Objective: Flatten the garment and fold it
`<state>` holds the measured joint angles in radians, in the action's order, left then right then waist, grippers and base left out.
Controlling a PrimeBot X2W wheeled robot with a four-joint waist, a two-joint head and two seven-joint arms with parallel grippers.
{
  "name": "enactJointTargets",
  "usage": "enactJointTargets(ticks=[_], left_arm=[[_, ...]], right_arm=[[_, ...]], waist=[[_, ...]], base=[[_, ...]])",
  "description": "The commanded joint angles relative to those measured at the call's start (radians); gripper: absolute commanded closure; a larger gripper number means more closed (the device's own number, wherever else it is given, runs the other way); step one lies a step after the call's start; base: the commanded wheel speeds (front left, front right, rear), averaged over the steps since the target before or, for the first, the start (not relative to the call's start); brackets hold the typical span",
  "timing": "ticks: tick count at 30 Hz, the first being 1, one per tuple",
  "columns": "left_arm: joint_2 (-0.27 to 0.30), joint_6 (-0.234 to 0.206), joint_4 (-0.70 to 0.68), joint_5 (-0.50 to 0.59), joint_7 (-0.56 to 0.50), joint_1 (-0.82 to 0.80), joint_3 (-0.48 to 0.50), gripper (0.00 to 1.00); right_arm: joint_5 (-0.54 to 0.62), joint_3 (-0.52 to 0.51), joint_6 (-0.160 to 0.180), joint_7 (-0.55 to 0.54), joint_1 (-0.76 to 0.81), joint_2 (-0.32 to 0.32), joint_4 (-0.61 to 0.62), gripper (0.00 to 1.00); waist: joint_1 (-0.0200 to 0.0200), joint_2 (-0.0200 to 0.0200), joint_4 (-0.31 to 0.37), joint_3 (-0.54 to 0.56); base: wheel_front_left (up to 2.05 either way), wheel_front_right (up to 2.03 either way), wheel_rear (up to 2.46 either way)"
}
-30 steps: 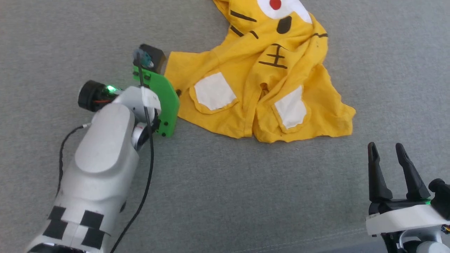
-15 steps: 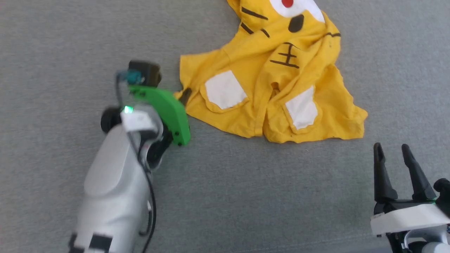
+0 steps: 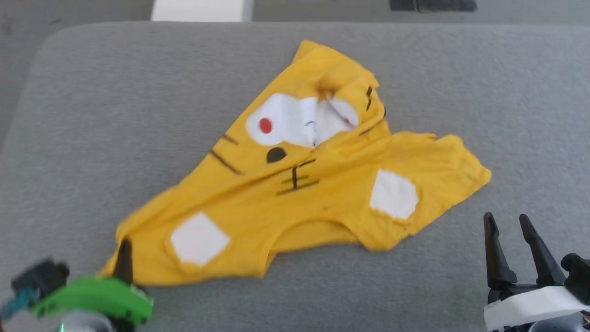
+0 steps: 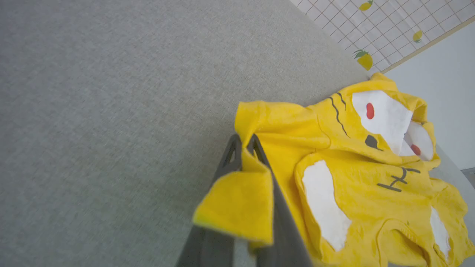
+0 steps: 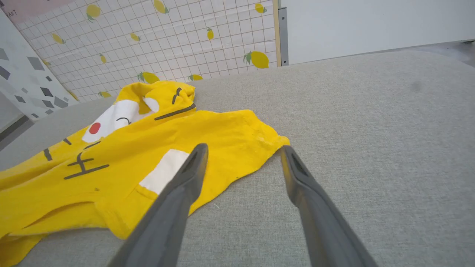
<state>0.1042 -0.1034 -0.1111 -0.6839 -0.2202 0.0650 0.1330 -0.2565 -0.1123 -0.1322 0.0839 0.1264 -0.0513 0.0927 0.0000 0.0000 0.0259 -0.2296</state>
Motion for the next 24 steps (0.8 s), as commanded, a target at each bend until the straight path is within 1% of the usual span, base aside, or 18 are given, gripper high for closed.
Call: enactJointTargets(ticks=[1,4,8,10,12,14,16,21,23,24], left_arm=[[-0.007,-0.007,-0.014,-0.002,0.020,0.035,0.007,1.00],[-0.025,-0.002,-0.031,-0.015,0.048,0.071,-0.011,1.00],[-0.031,0.016,-0.053,0.003,0.073,0.048,-0.061,1.00],[-0.031,0.025,-0.066,0.020,0.080,0.028,-0.086,1.00],[-0.031,0.031,-0.082,0.035,0.082,0.011,-0.108,1.00],[-0.032,0.035,-0.097,0.045,0.082,-0.003,-0.127,1.00],[-0.030,0.038,-0.112,0.057,0.079,-0.015,-0.143,1.00],[-0.029,0.039,-0.136,0.075,0.075,-0.043,-0.171,1.00],[-0.030,0.040,-0.142,0.077,0.074,-0.052,-0.179,1.00],[-0.030,0.040,-0.144,0.077,0.074,-0.055,-0.183,1.00]], right_arm=[[-0.005,-0.001,0.002,-0.002,0.008,0.001,0.003,0.00],[-0.003,-0.005,0.002,-0.008,0.005,0.001,0.000,0.00],[0.003,-0.018,0.002,-0.036,-0.028,0.001,0.006,0.00],[0.029,-0.025,0.002,-0.076,-0.067,0.001,0.018,0.00],[0.035,-0.034,0.002,-0.140,-0.121,0.001,0.032,0.00],[0.062,-0.034,0.002,-0.234,-0.184,-0.010,0.042,0.00],[0.047,-0.042,0.002,-0.337,-0.252,-0.034,0.042,0.00],[0.000,-0.009,0.002,-0.627,-0.396,-0.178,-0.003,0.00],[-0.037,0.000,0.002,-0.738,-0.435,-0.217,-0.032,0.00],[-0.048,0.008,0.002,-0.777,-0.451,-0.240,-0.041,0.00]], waist=[[0.0000,0.0000,-0.054,0.041],[0.0000,0.0000,-0.072,0.043],[0.0000,0.0000,-0.082,0.040],[0.0000,0.0000,-0.078,0.030],[0.0000,0.0000,-0.069,0.013],[0.0000,0.0000,-0.058,-0.006],[0.0000,0.0000,-0.048,-0.027],[0.0000,0.0000,-0.036,-0.077],[0.0000,0.0000,-0.036,-0.092],[0.0000,0.0000,-0.038,-0.099]], base=[[0.00,0.00,0.00],[0.00,0.00,0.00],[0.00,0.00,0.00],[0.00,0.00,0.00],[0.00,0.00,0.00],[0.00,0.00,0.00],[0.00,0.00,0.00],[0.00,0.00,0.00],[0.00,0.00,0.00],[0.00,0.00,0.00]])
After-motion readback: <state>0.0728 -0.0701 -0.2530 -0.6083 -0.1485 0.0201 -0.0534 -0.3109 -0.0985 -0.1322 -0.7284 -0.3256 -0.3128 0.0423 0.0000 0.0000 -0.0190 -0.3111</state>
